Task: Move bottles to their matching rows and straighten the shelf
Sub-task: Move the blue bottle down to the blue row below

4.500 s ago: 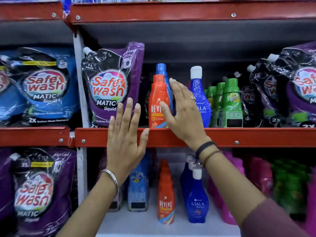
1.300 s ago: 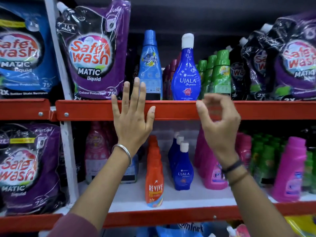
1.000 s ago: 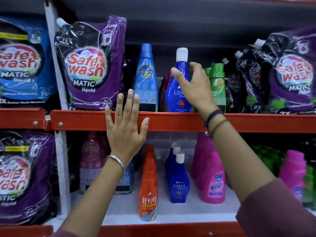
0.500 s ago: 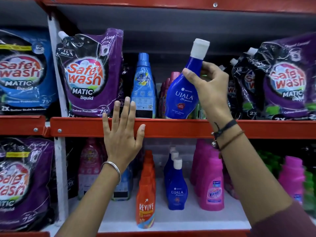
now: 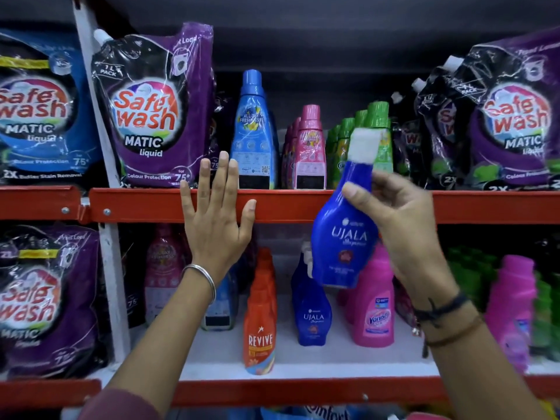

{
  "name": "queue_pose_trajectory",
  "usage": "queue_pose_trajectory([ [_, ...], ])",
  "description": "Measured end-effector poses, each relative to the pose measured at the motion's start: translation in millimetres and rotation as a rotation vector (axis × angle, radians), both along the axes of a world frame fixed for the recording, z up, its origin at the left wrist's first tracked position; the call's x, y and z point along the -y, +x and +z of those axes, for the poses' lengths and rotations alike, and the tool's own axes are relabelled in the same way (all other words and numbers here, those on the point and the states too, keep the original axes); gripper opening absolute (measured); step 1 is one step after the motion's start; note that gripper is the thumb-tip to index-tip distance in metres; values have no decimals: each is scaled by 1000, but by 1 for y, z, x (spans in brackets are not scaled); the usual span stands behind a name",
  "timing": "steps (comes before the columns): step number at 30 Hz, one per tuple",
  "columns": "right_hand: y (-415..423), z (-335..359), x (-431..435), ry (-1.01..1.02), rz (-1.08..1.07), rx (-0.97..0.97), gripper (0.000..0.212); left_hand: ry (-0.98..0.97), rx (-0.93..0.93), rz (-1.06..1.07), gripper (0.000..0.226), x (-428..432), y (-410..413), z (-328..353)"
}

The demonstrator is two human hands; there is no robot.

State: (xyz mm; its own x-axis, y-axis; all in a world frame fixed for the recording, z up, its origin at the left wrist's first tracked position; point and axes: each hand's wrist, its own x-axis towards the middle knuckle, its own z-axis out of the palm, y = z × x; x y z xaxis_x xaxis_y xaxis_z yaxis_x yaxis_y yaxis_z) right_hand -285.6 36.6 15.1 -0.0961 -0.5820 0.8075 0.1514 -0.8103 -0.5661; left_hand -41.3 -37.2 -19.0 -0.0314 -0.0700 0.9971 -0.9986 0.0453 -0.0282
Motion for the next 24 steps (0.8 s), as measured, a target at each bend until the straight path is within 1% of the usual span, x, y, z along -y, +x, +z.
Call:
queue_pose_trajectory([
  [3, 3, -45, 13, 86, -28, -39, 33, 0, -3, -6, 63, 0, 0, 0],
  [8, 9, -121, 46, 251, -72, -118, 34, -2, -3, -11, 62, 0, 0, 0],
  [12, 12, -163, 76, 360, -121, -157, 36, -8, 8, -3, 62, -1, 0, 0],
  [17, 15, -188, 95, 444, -140, -210, 47, -17, 11, 9, 61, -1, 1, 0],
  [24, 19, -198, 97, 473, -118, -264, 45, 5, 20, -13, 61, -1, 1, 0],
])
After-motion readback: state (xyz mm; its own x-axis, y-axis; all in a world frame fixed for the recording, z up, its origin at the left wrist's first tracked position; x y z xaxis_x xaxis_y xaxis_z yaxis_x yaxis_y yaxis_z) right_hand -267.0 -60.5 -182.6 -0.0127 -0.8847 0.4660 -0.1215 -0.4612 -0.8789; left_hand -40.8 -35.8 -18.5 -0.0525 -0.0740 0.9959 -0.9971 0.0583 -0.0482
